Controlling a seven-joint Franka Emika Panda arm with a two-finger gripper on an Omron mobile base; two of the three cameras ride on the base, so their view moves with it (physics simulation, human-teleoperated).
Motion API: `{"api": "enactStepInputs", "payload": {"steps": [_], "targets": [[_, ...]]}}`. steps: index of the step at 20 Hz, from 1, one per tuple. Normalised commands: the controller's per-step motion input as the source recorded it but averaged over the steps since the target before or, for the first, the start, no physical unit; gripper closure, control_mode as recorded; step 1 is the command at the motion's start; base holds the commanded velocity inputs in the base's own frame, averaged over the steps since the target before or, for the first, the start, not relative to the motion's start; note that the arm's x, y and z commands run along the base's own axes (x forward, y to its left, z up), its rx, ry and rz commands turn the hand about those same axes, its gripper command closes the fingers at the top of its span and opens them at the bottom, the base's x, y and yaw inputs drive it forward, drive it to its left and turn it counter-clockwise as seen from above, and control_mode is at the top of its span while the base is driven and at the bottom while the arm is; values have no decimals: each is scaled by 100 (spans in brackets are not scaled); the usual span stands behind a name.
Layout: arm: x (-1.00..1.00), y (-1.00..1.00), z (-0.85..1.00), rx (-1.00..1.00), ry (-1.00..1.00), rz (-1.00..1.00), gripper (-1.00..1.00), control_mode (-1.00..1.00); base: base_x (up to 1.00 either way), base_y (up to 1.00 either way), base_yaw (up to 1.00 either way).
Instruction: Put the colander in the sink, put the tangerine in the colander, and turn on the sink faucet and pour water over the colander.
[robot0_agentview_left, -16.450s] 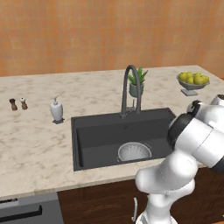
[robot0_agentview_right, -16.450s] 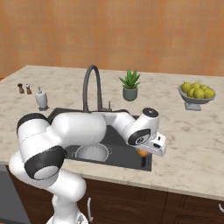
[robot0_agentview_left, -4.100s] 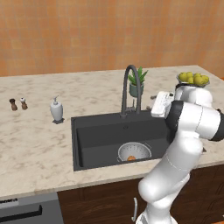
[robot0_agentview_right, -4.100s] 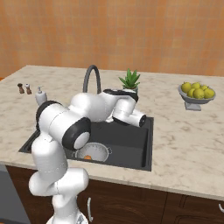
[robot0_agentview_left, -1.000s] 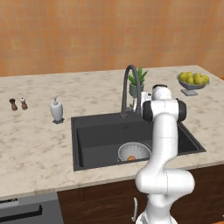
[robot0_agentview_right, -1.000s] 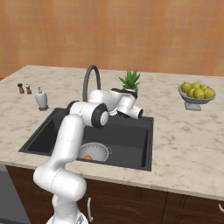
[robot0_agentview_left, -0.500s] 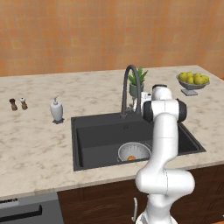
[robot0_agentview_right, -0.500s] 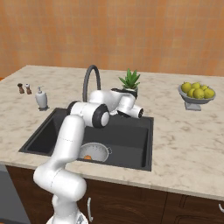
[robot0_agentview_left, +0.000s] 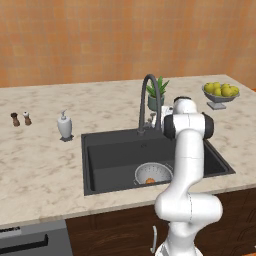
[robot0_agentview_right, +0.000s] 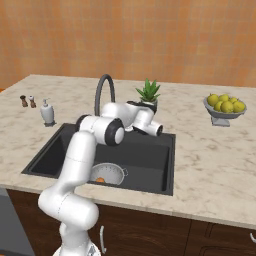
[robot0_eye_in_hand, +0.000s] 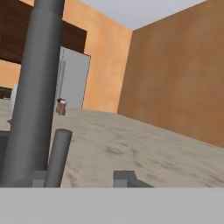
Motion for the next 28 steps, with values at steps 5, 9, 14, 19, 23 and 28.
{"api": "enactStepInputs", "payload": {"steps": [5, 9, 14, 19, 23, 28], "targets": [[5, -9, 0, 0, 4, -11, 100, -100, 0, 0, 0], [0, -14, 0, 0, 5, -4, 100, -100, 0, 0, 0], [8, -23, 1, 0, 3, 0, 100, -100, 0, 0, 0], [1, -43, 0, 0, 0, 0, 100, -100, 0, 0, 0], [11, -41, 0, 0, 0, 0, 100, -100, 0, 0, 0], [25, -42, 0, 0, 0, -9, 100, -100, 0, 0, 0]]}}
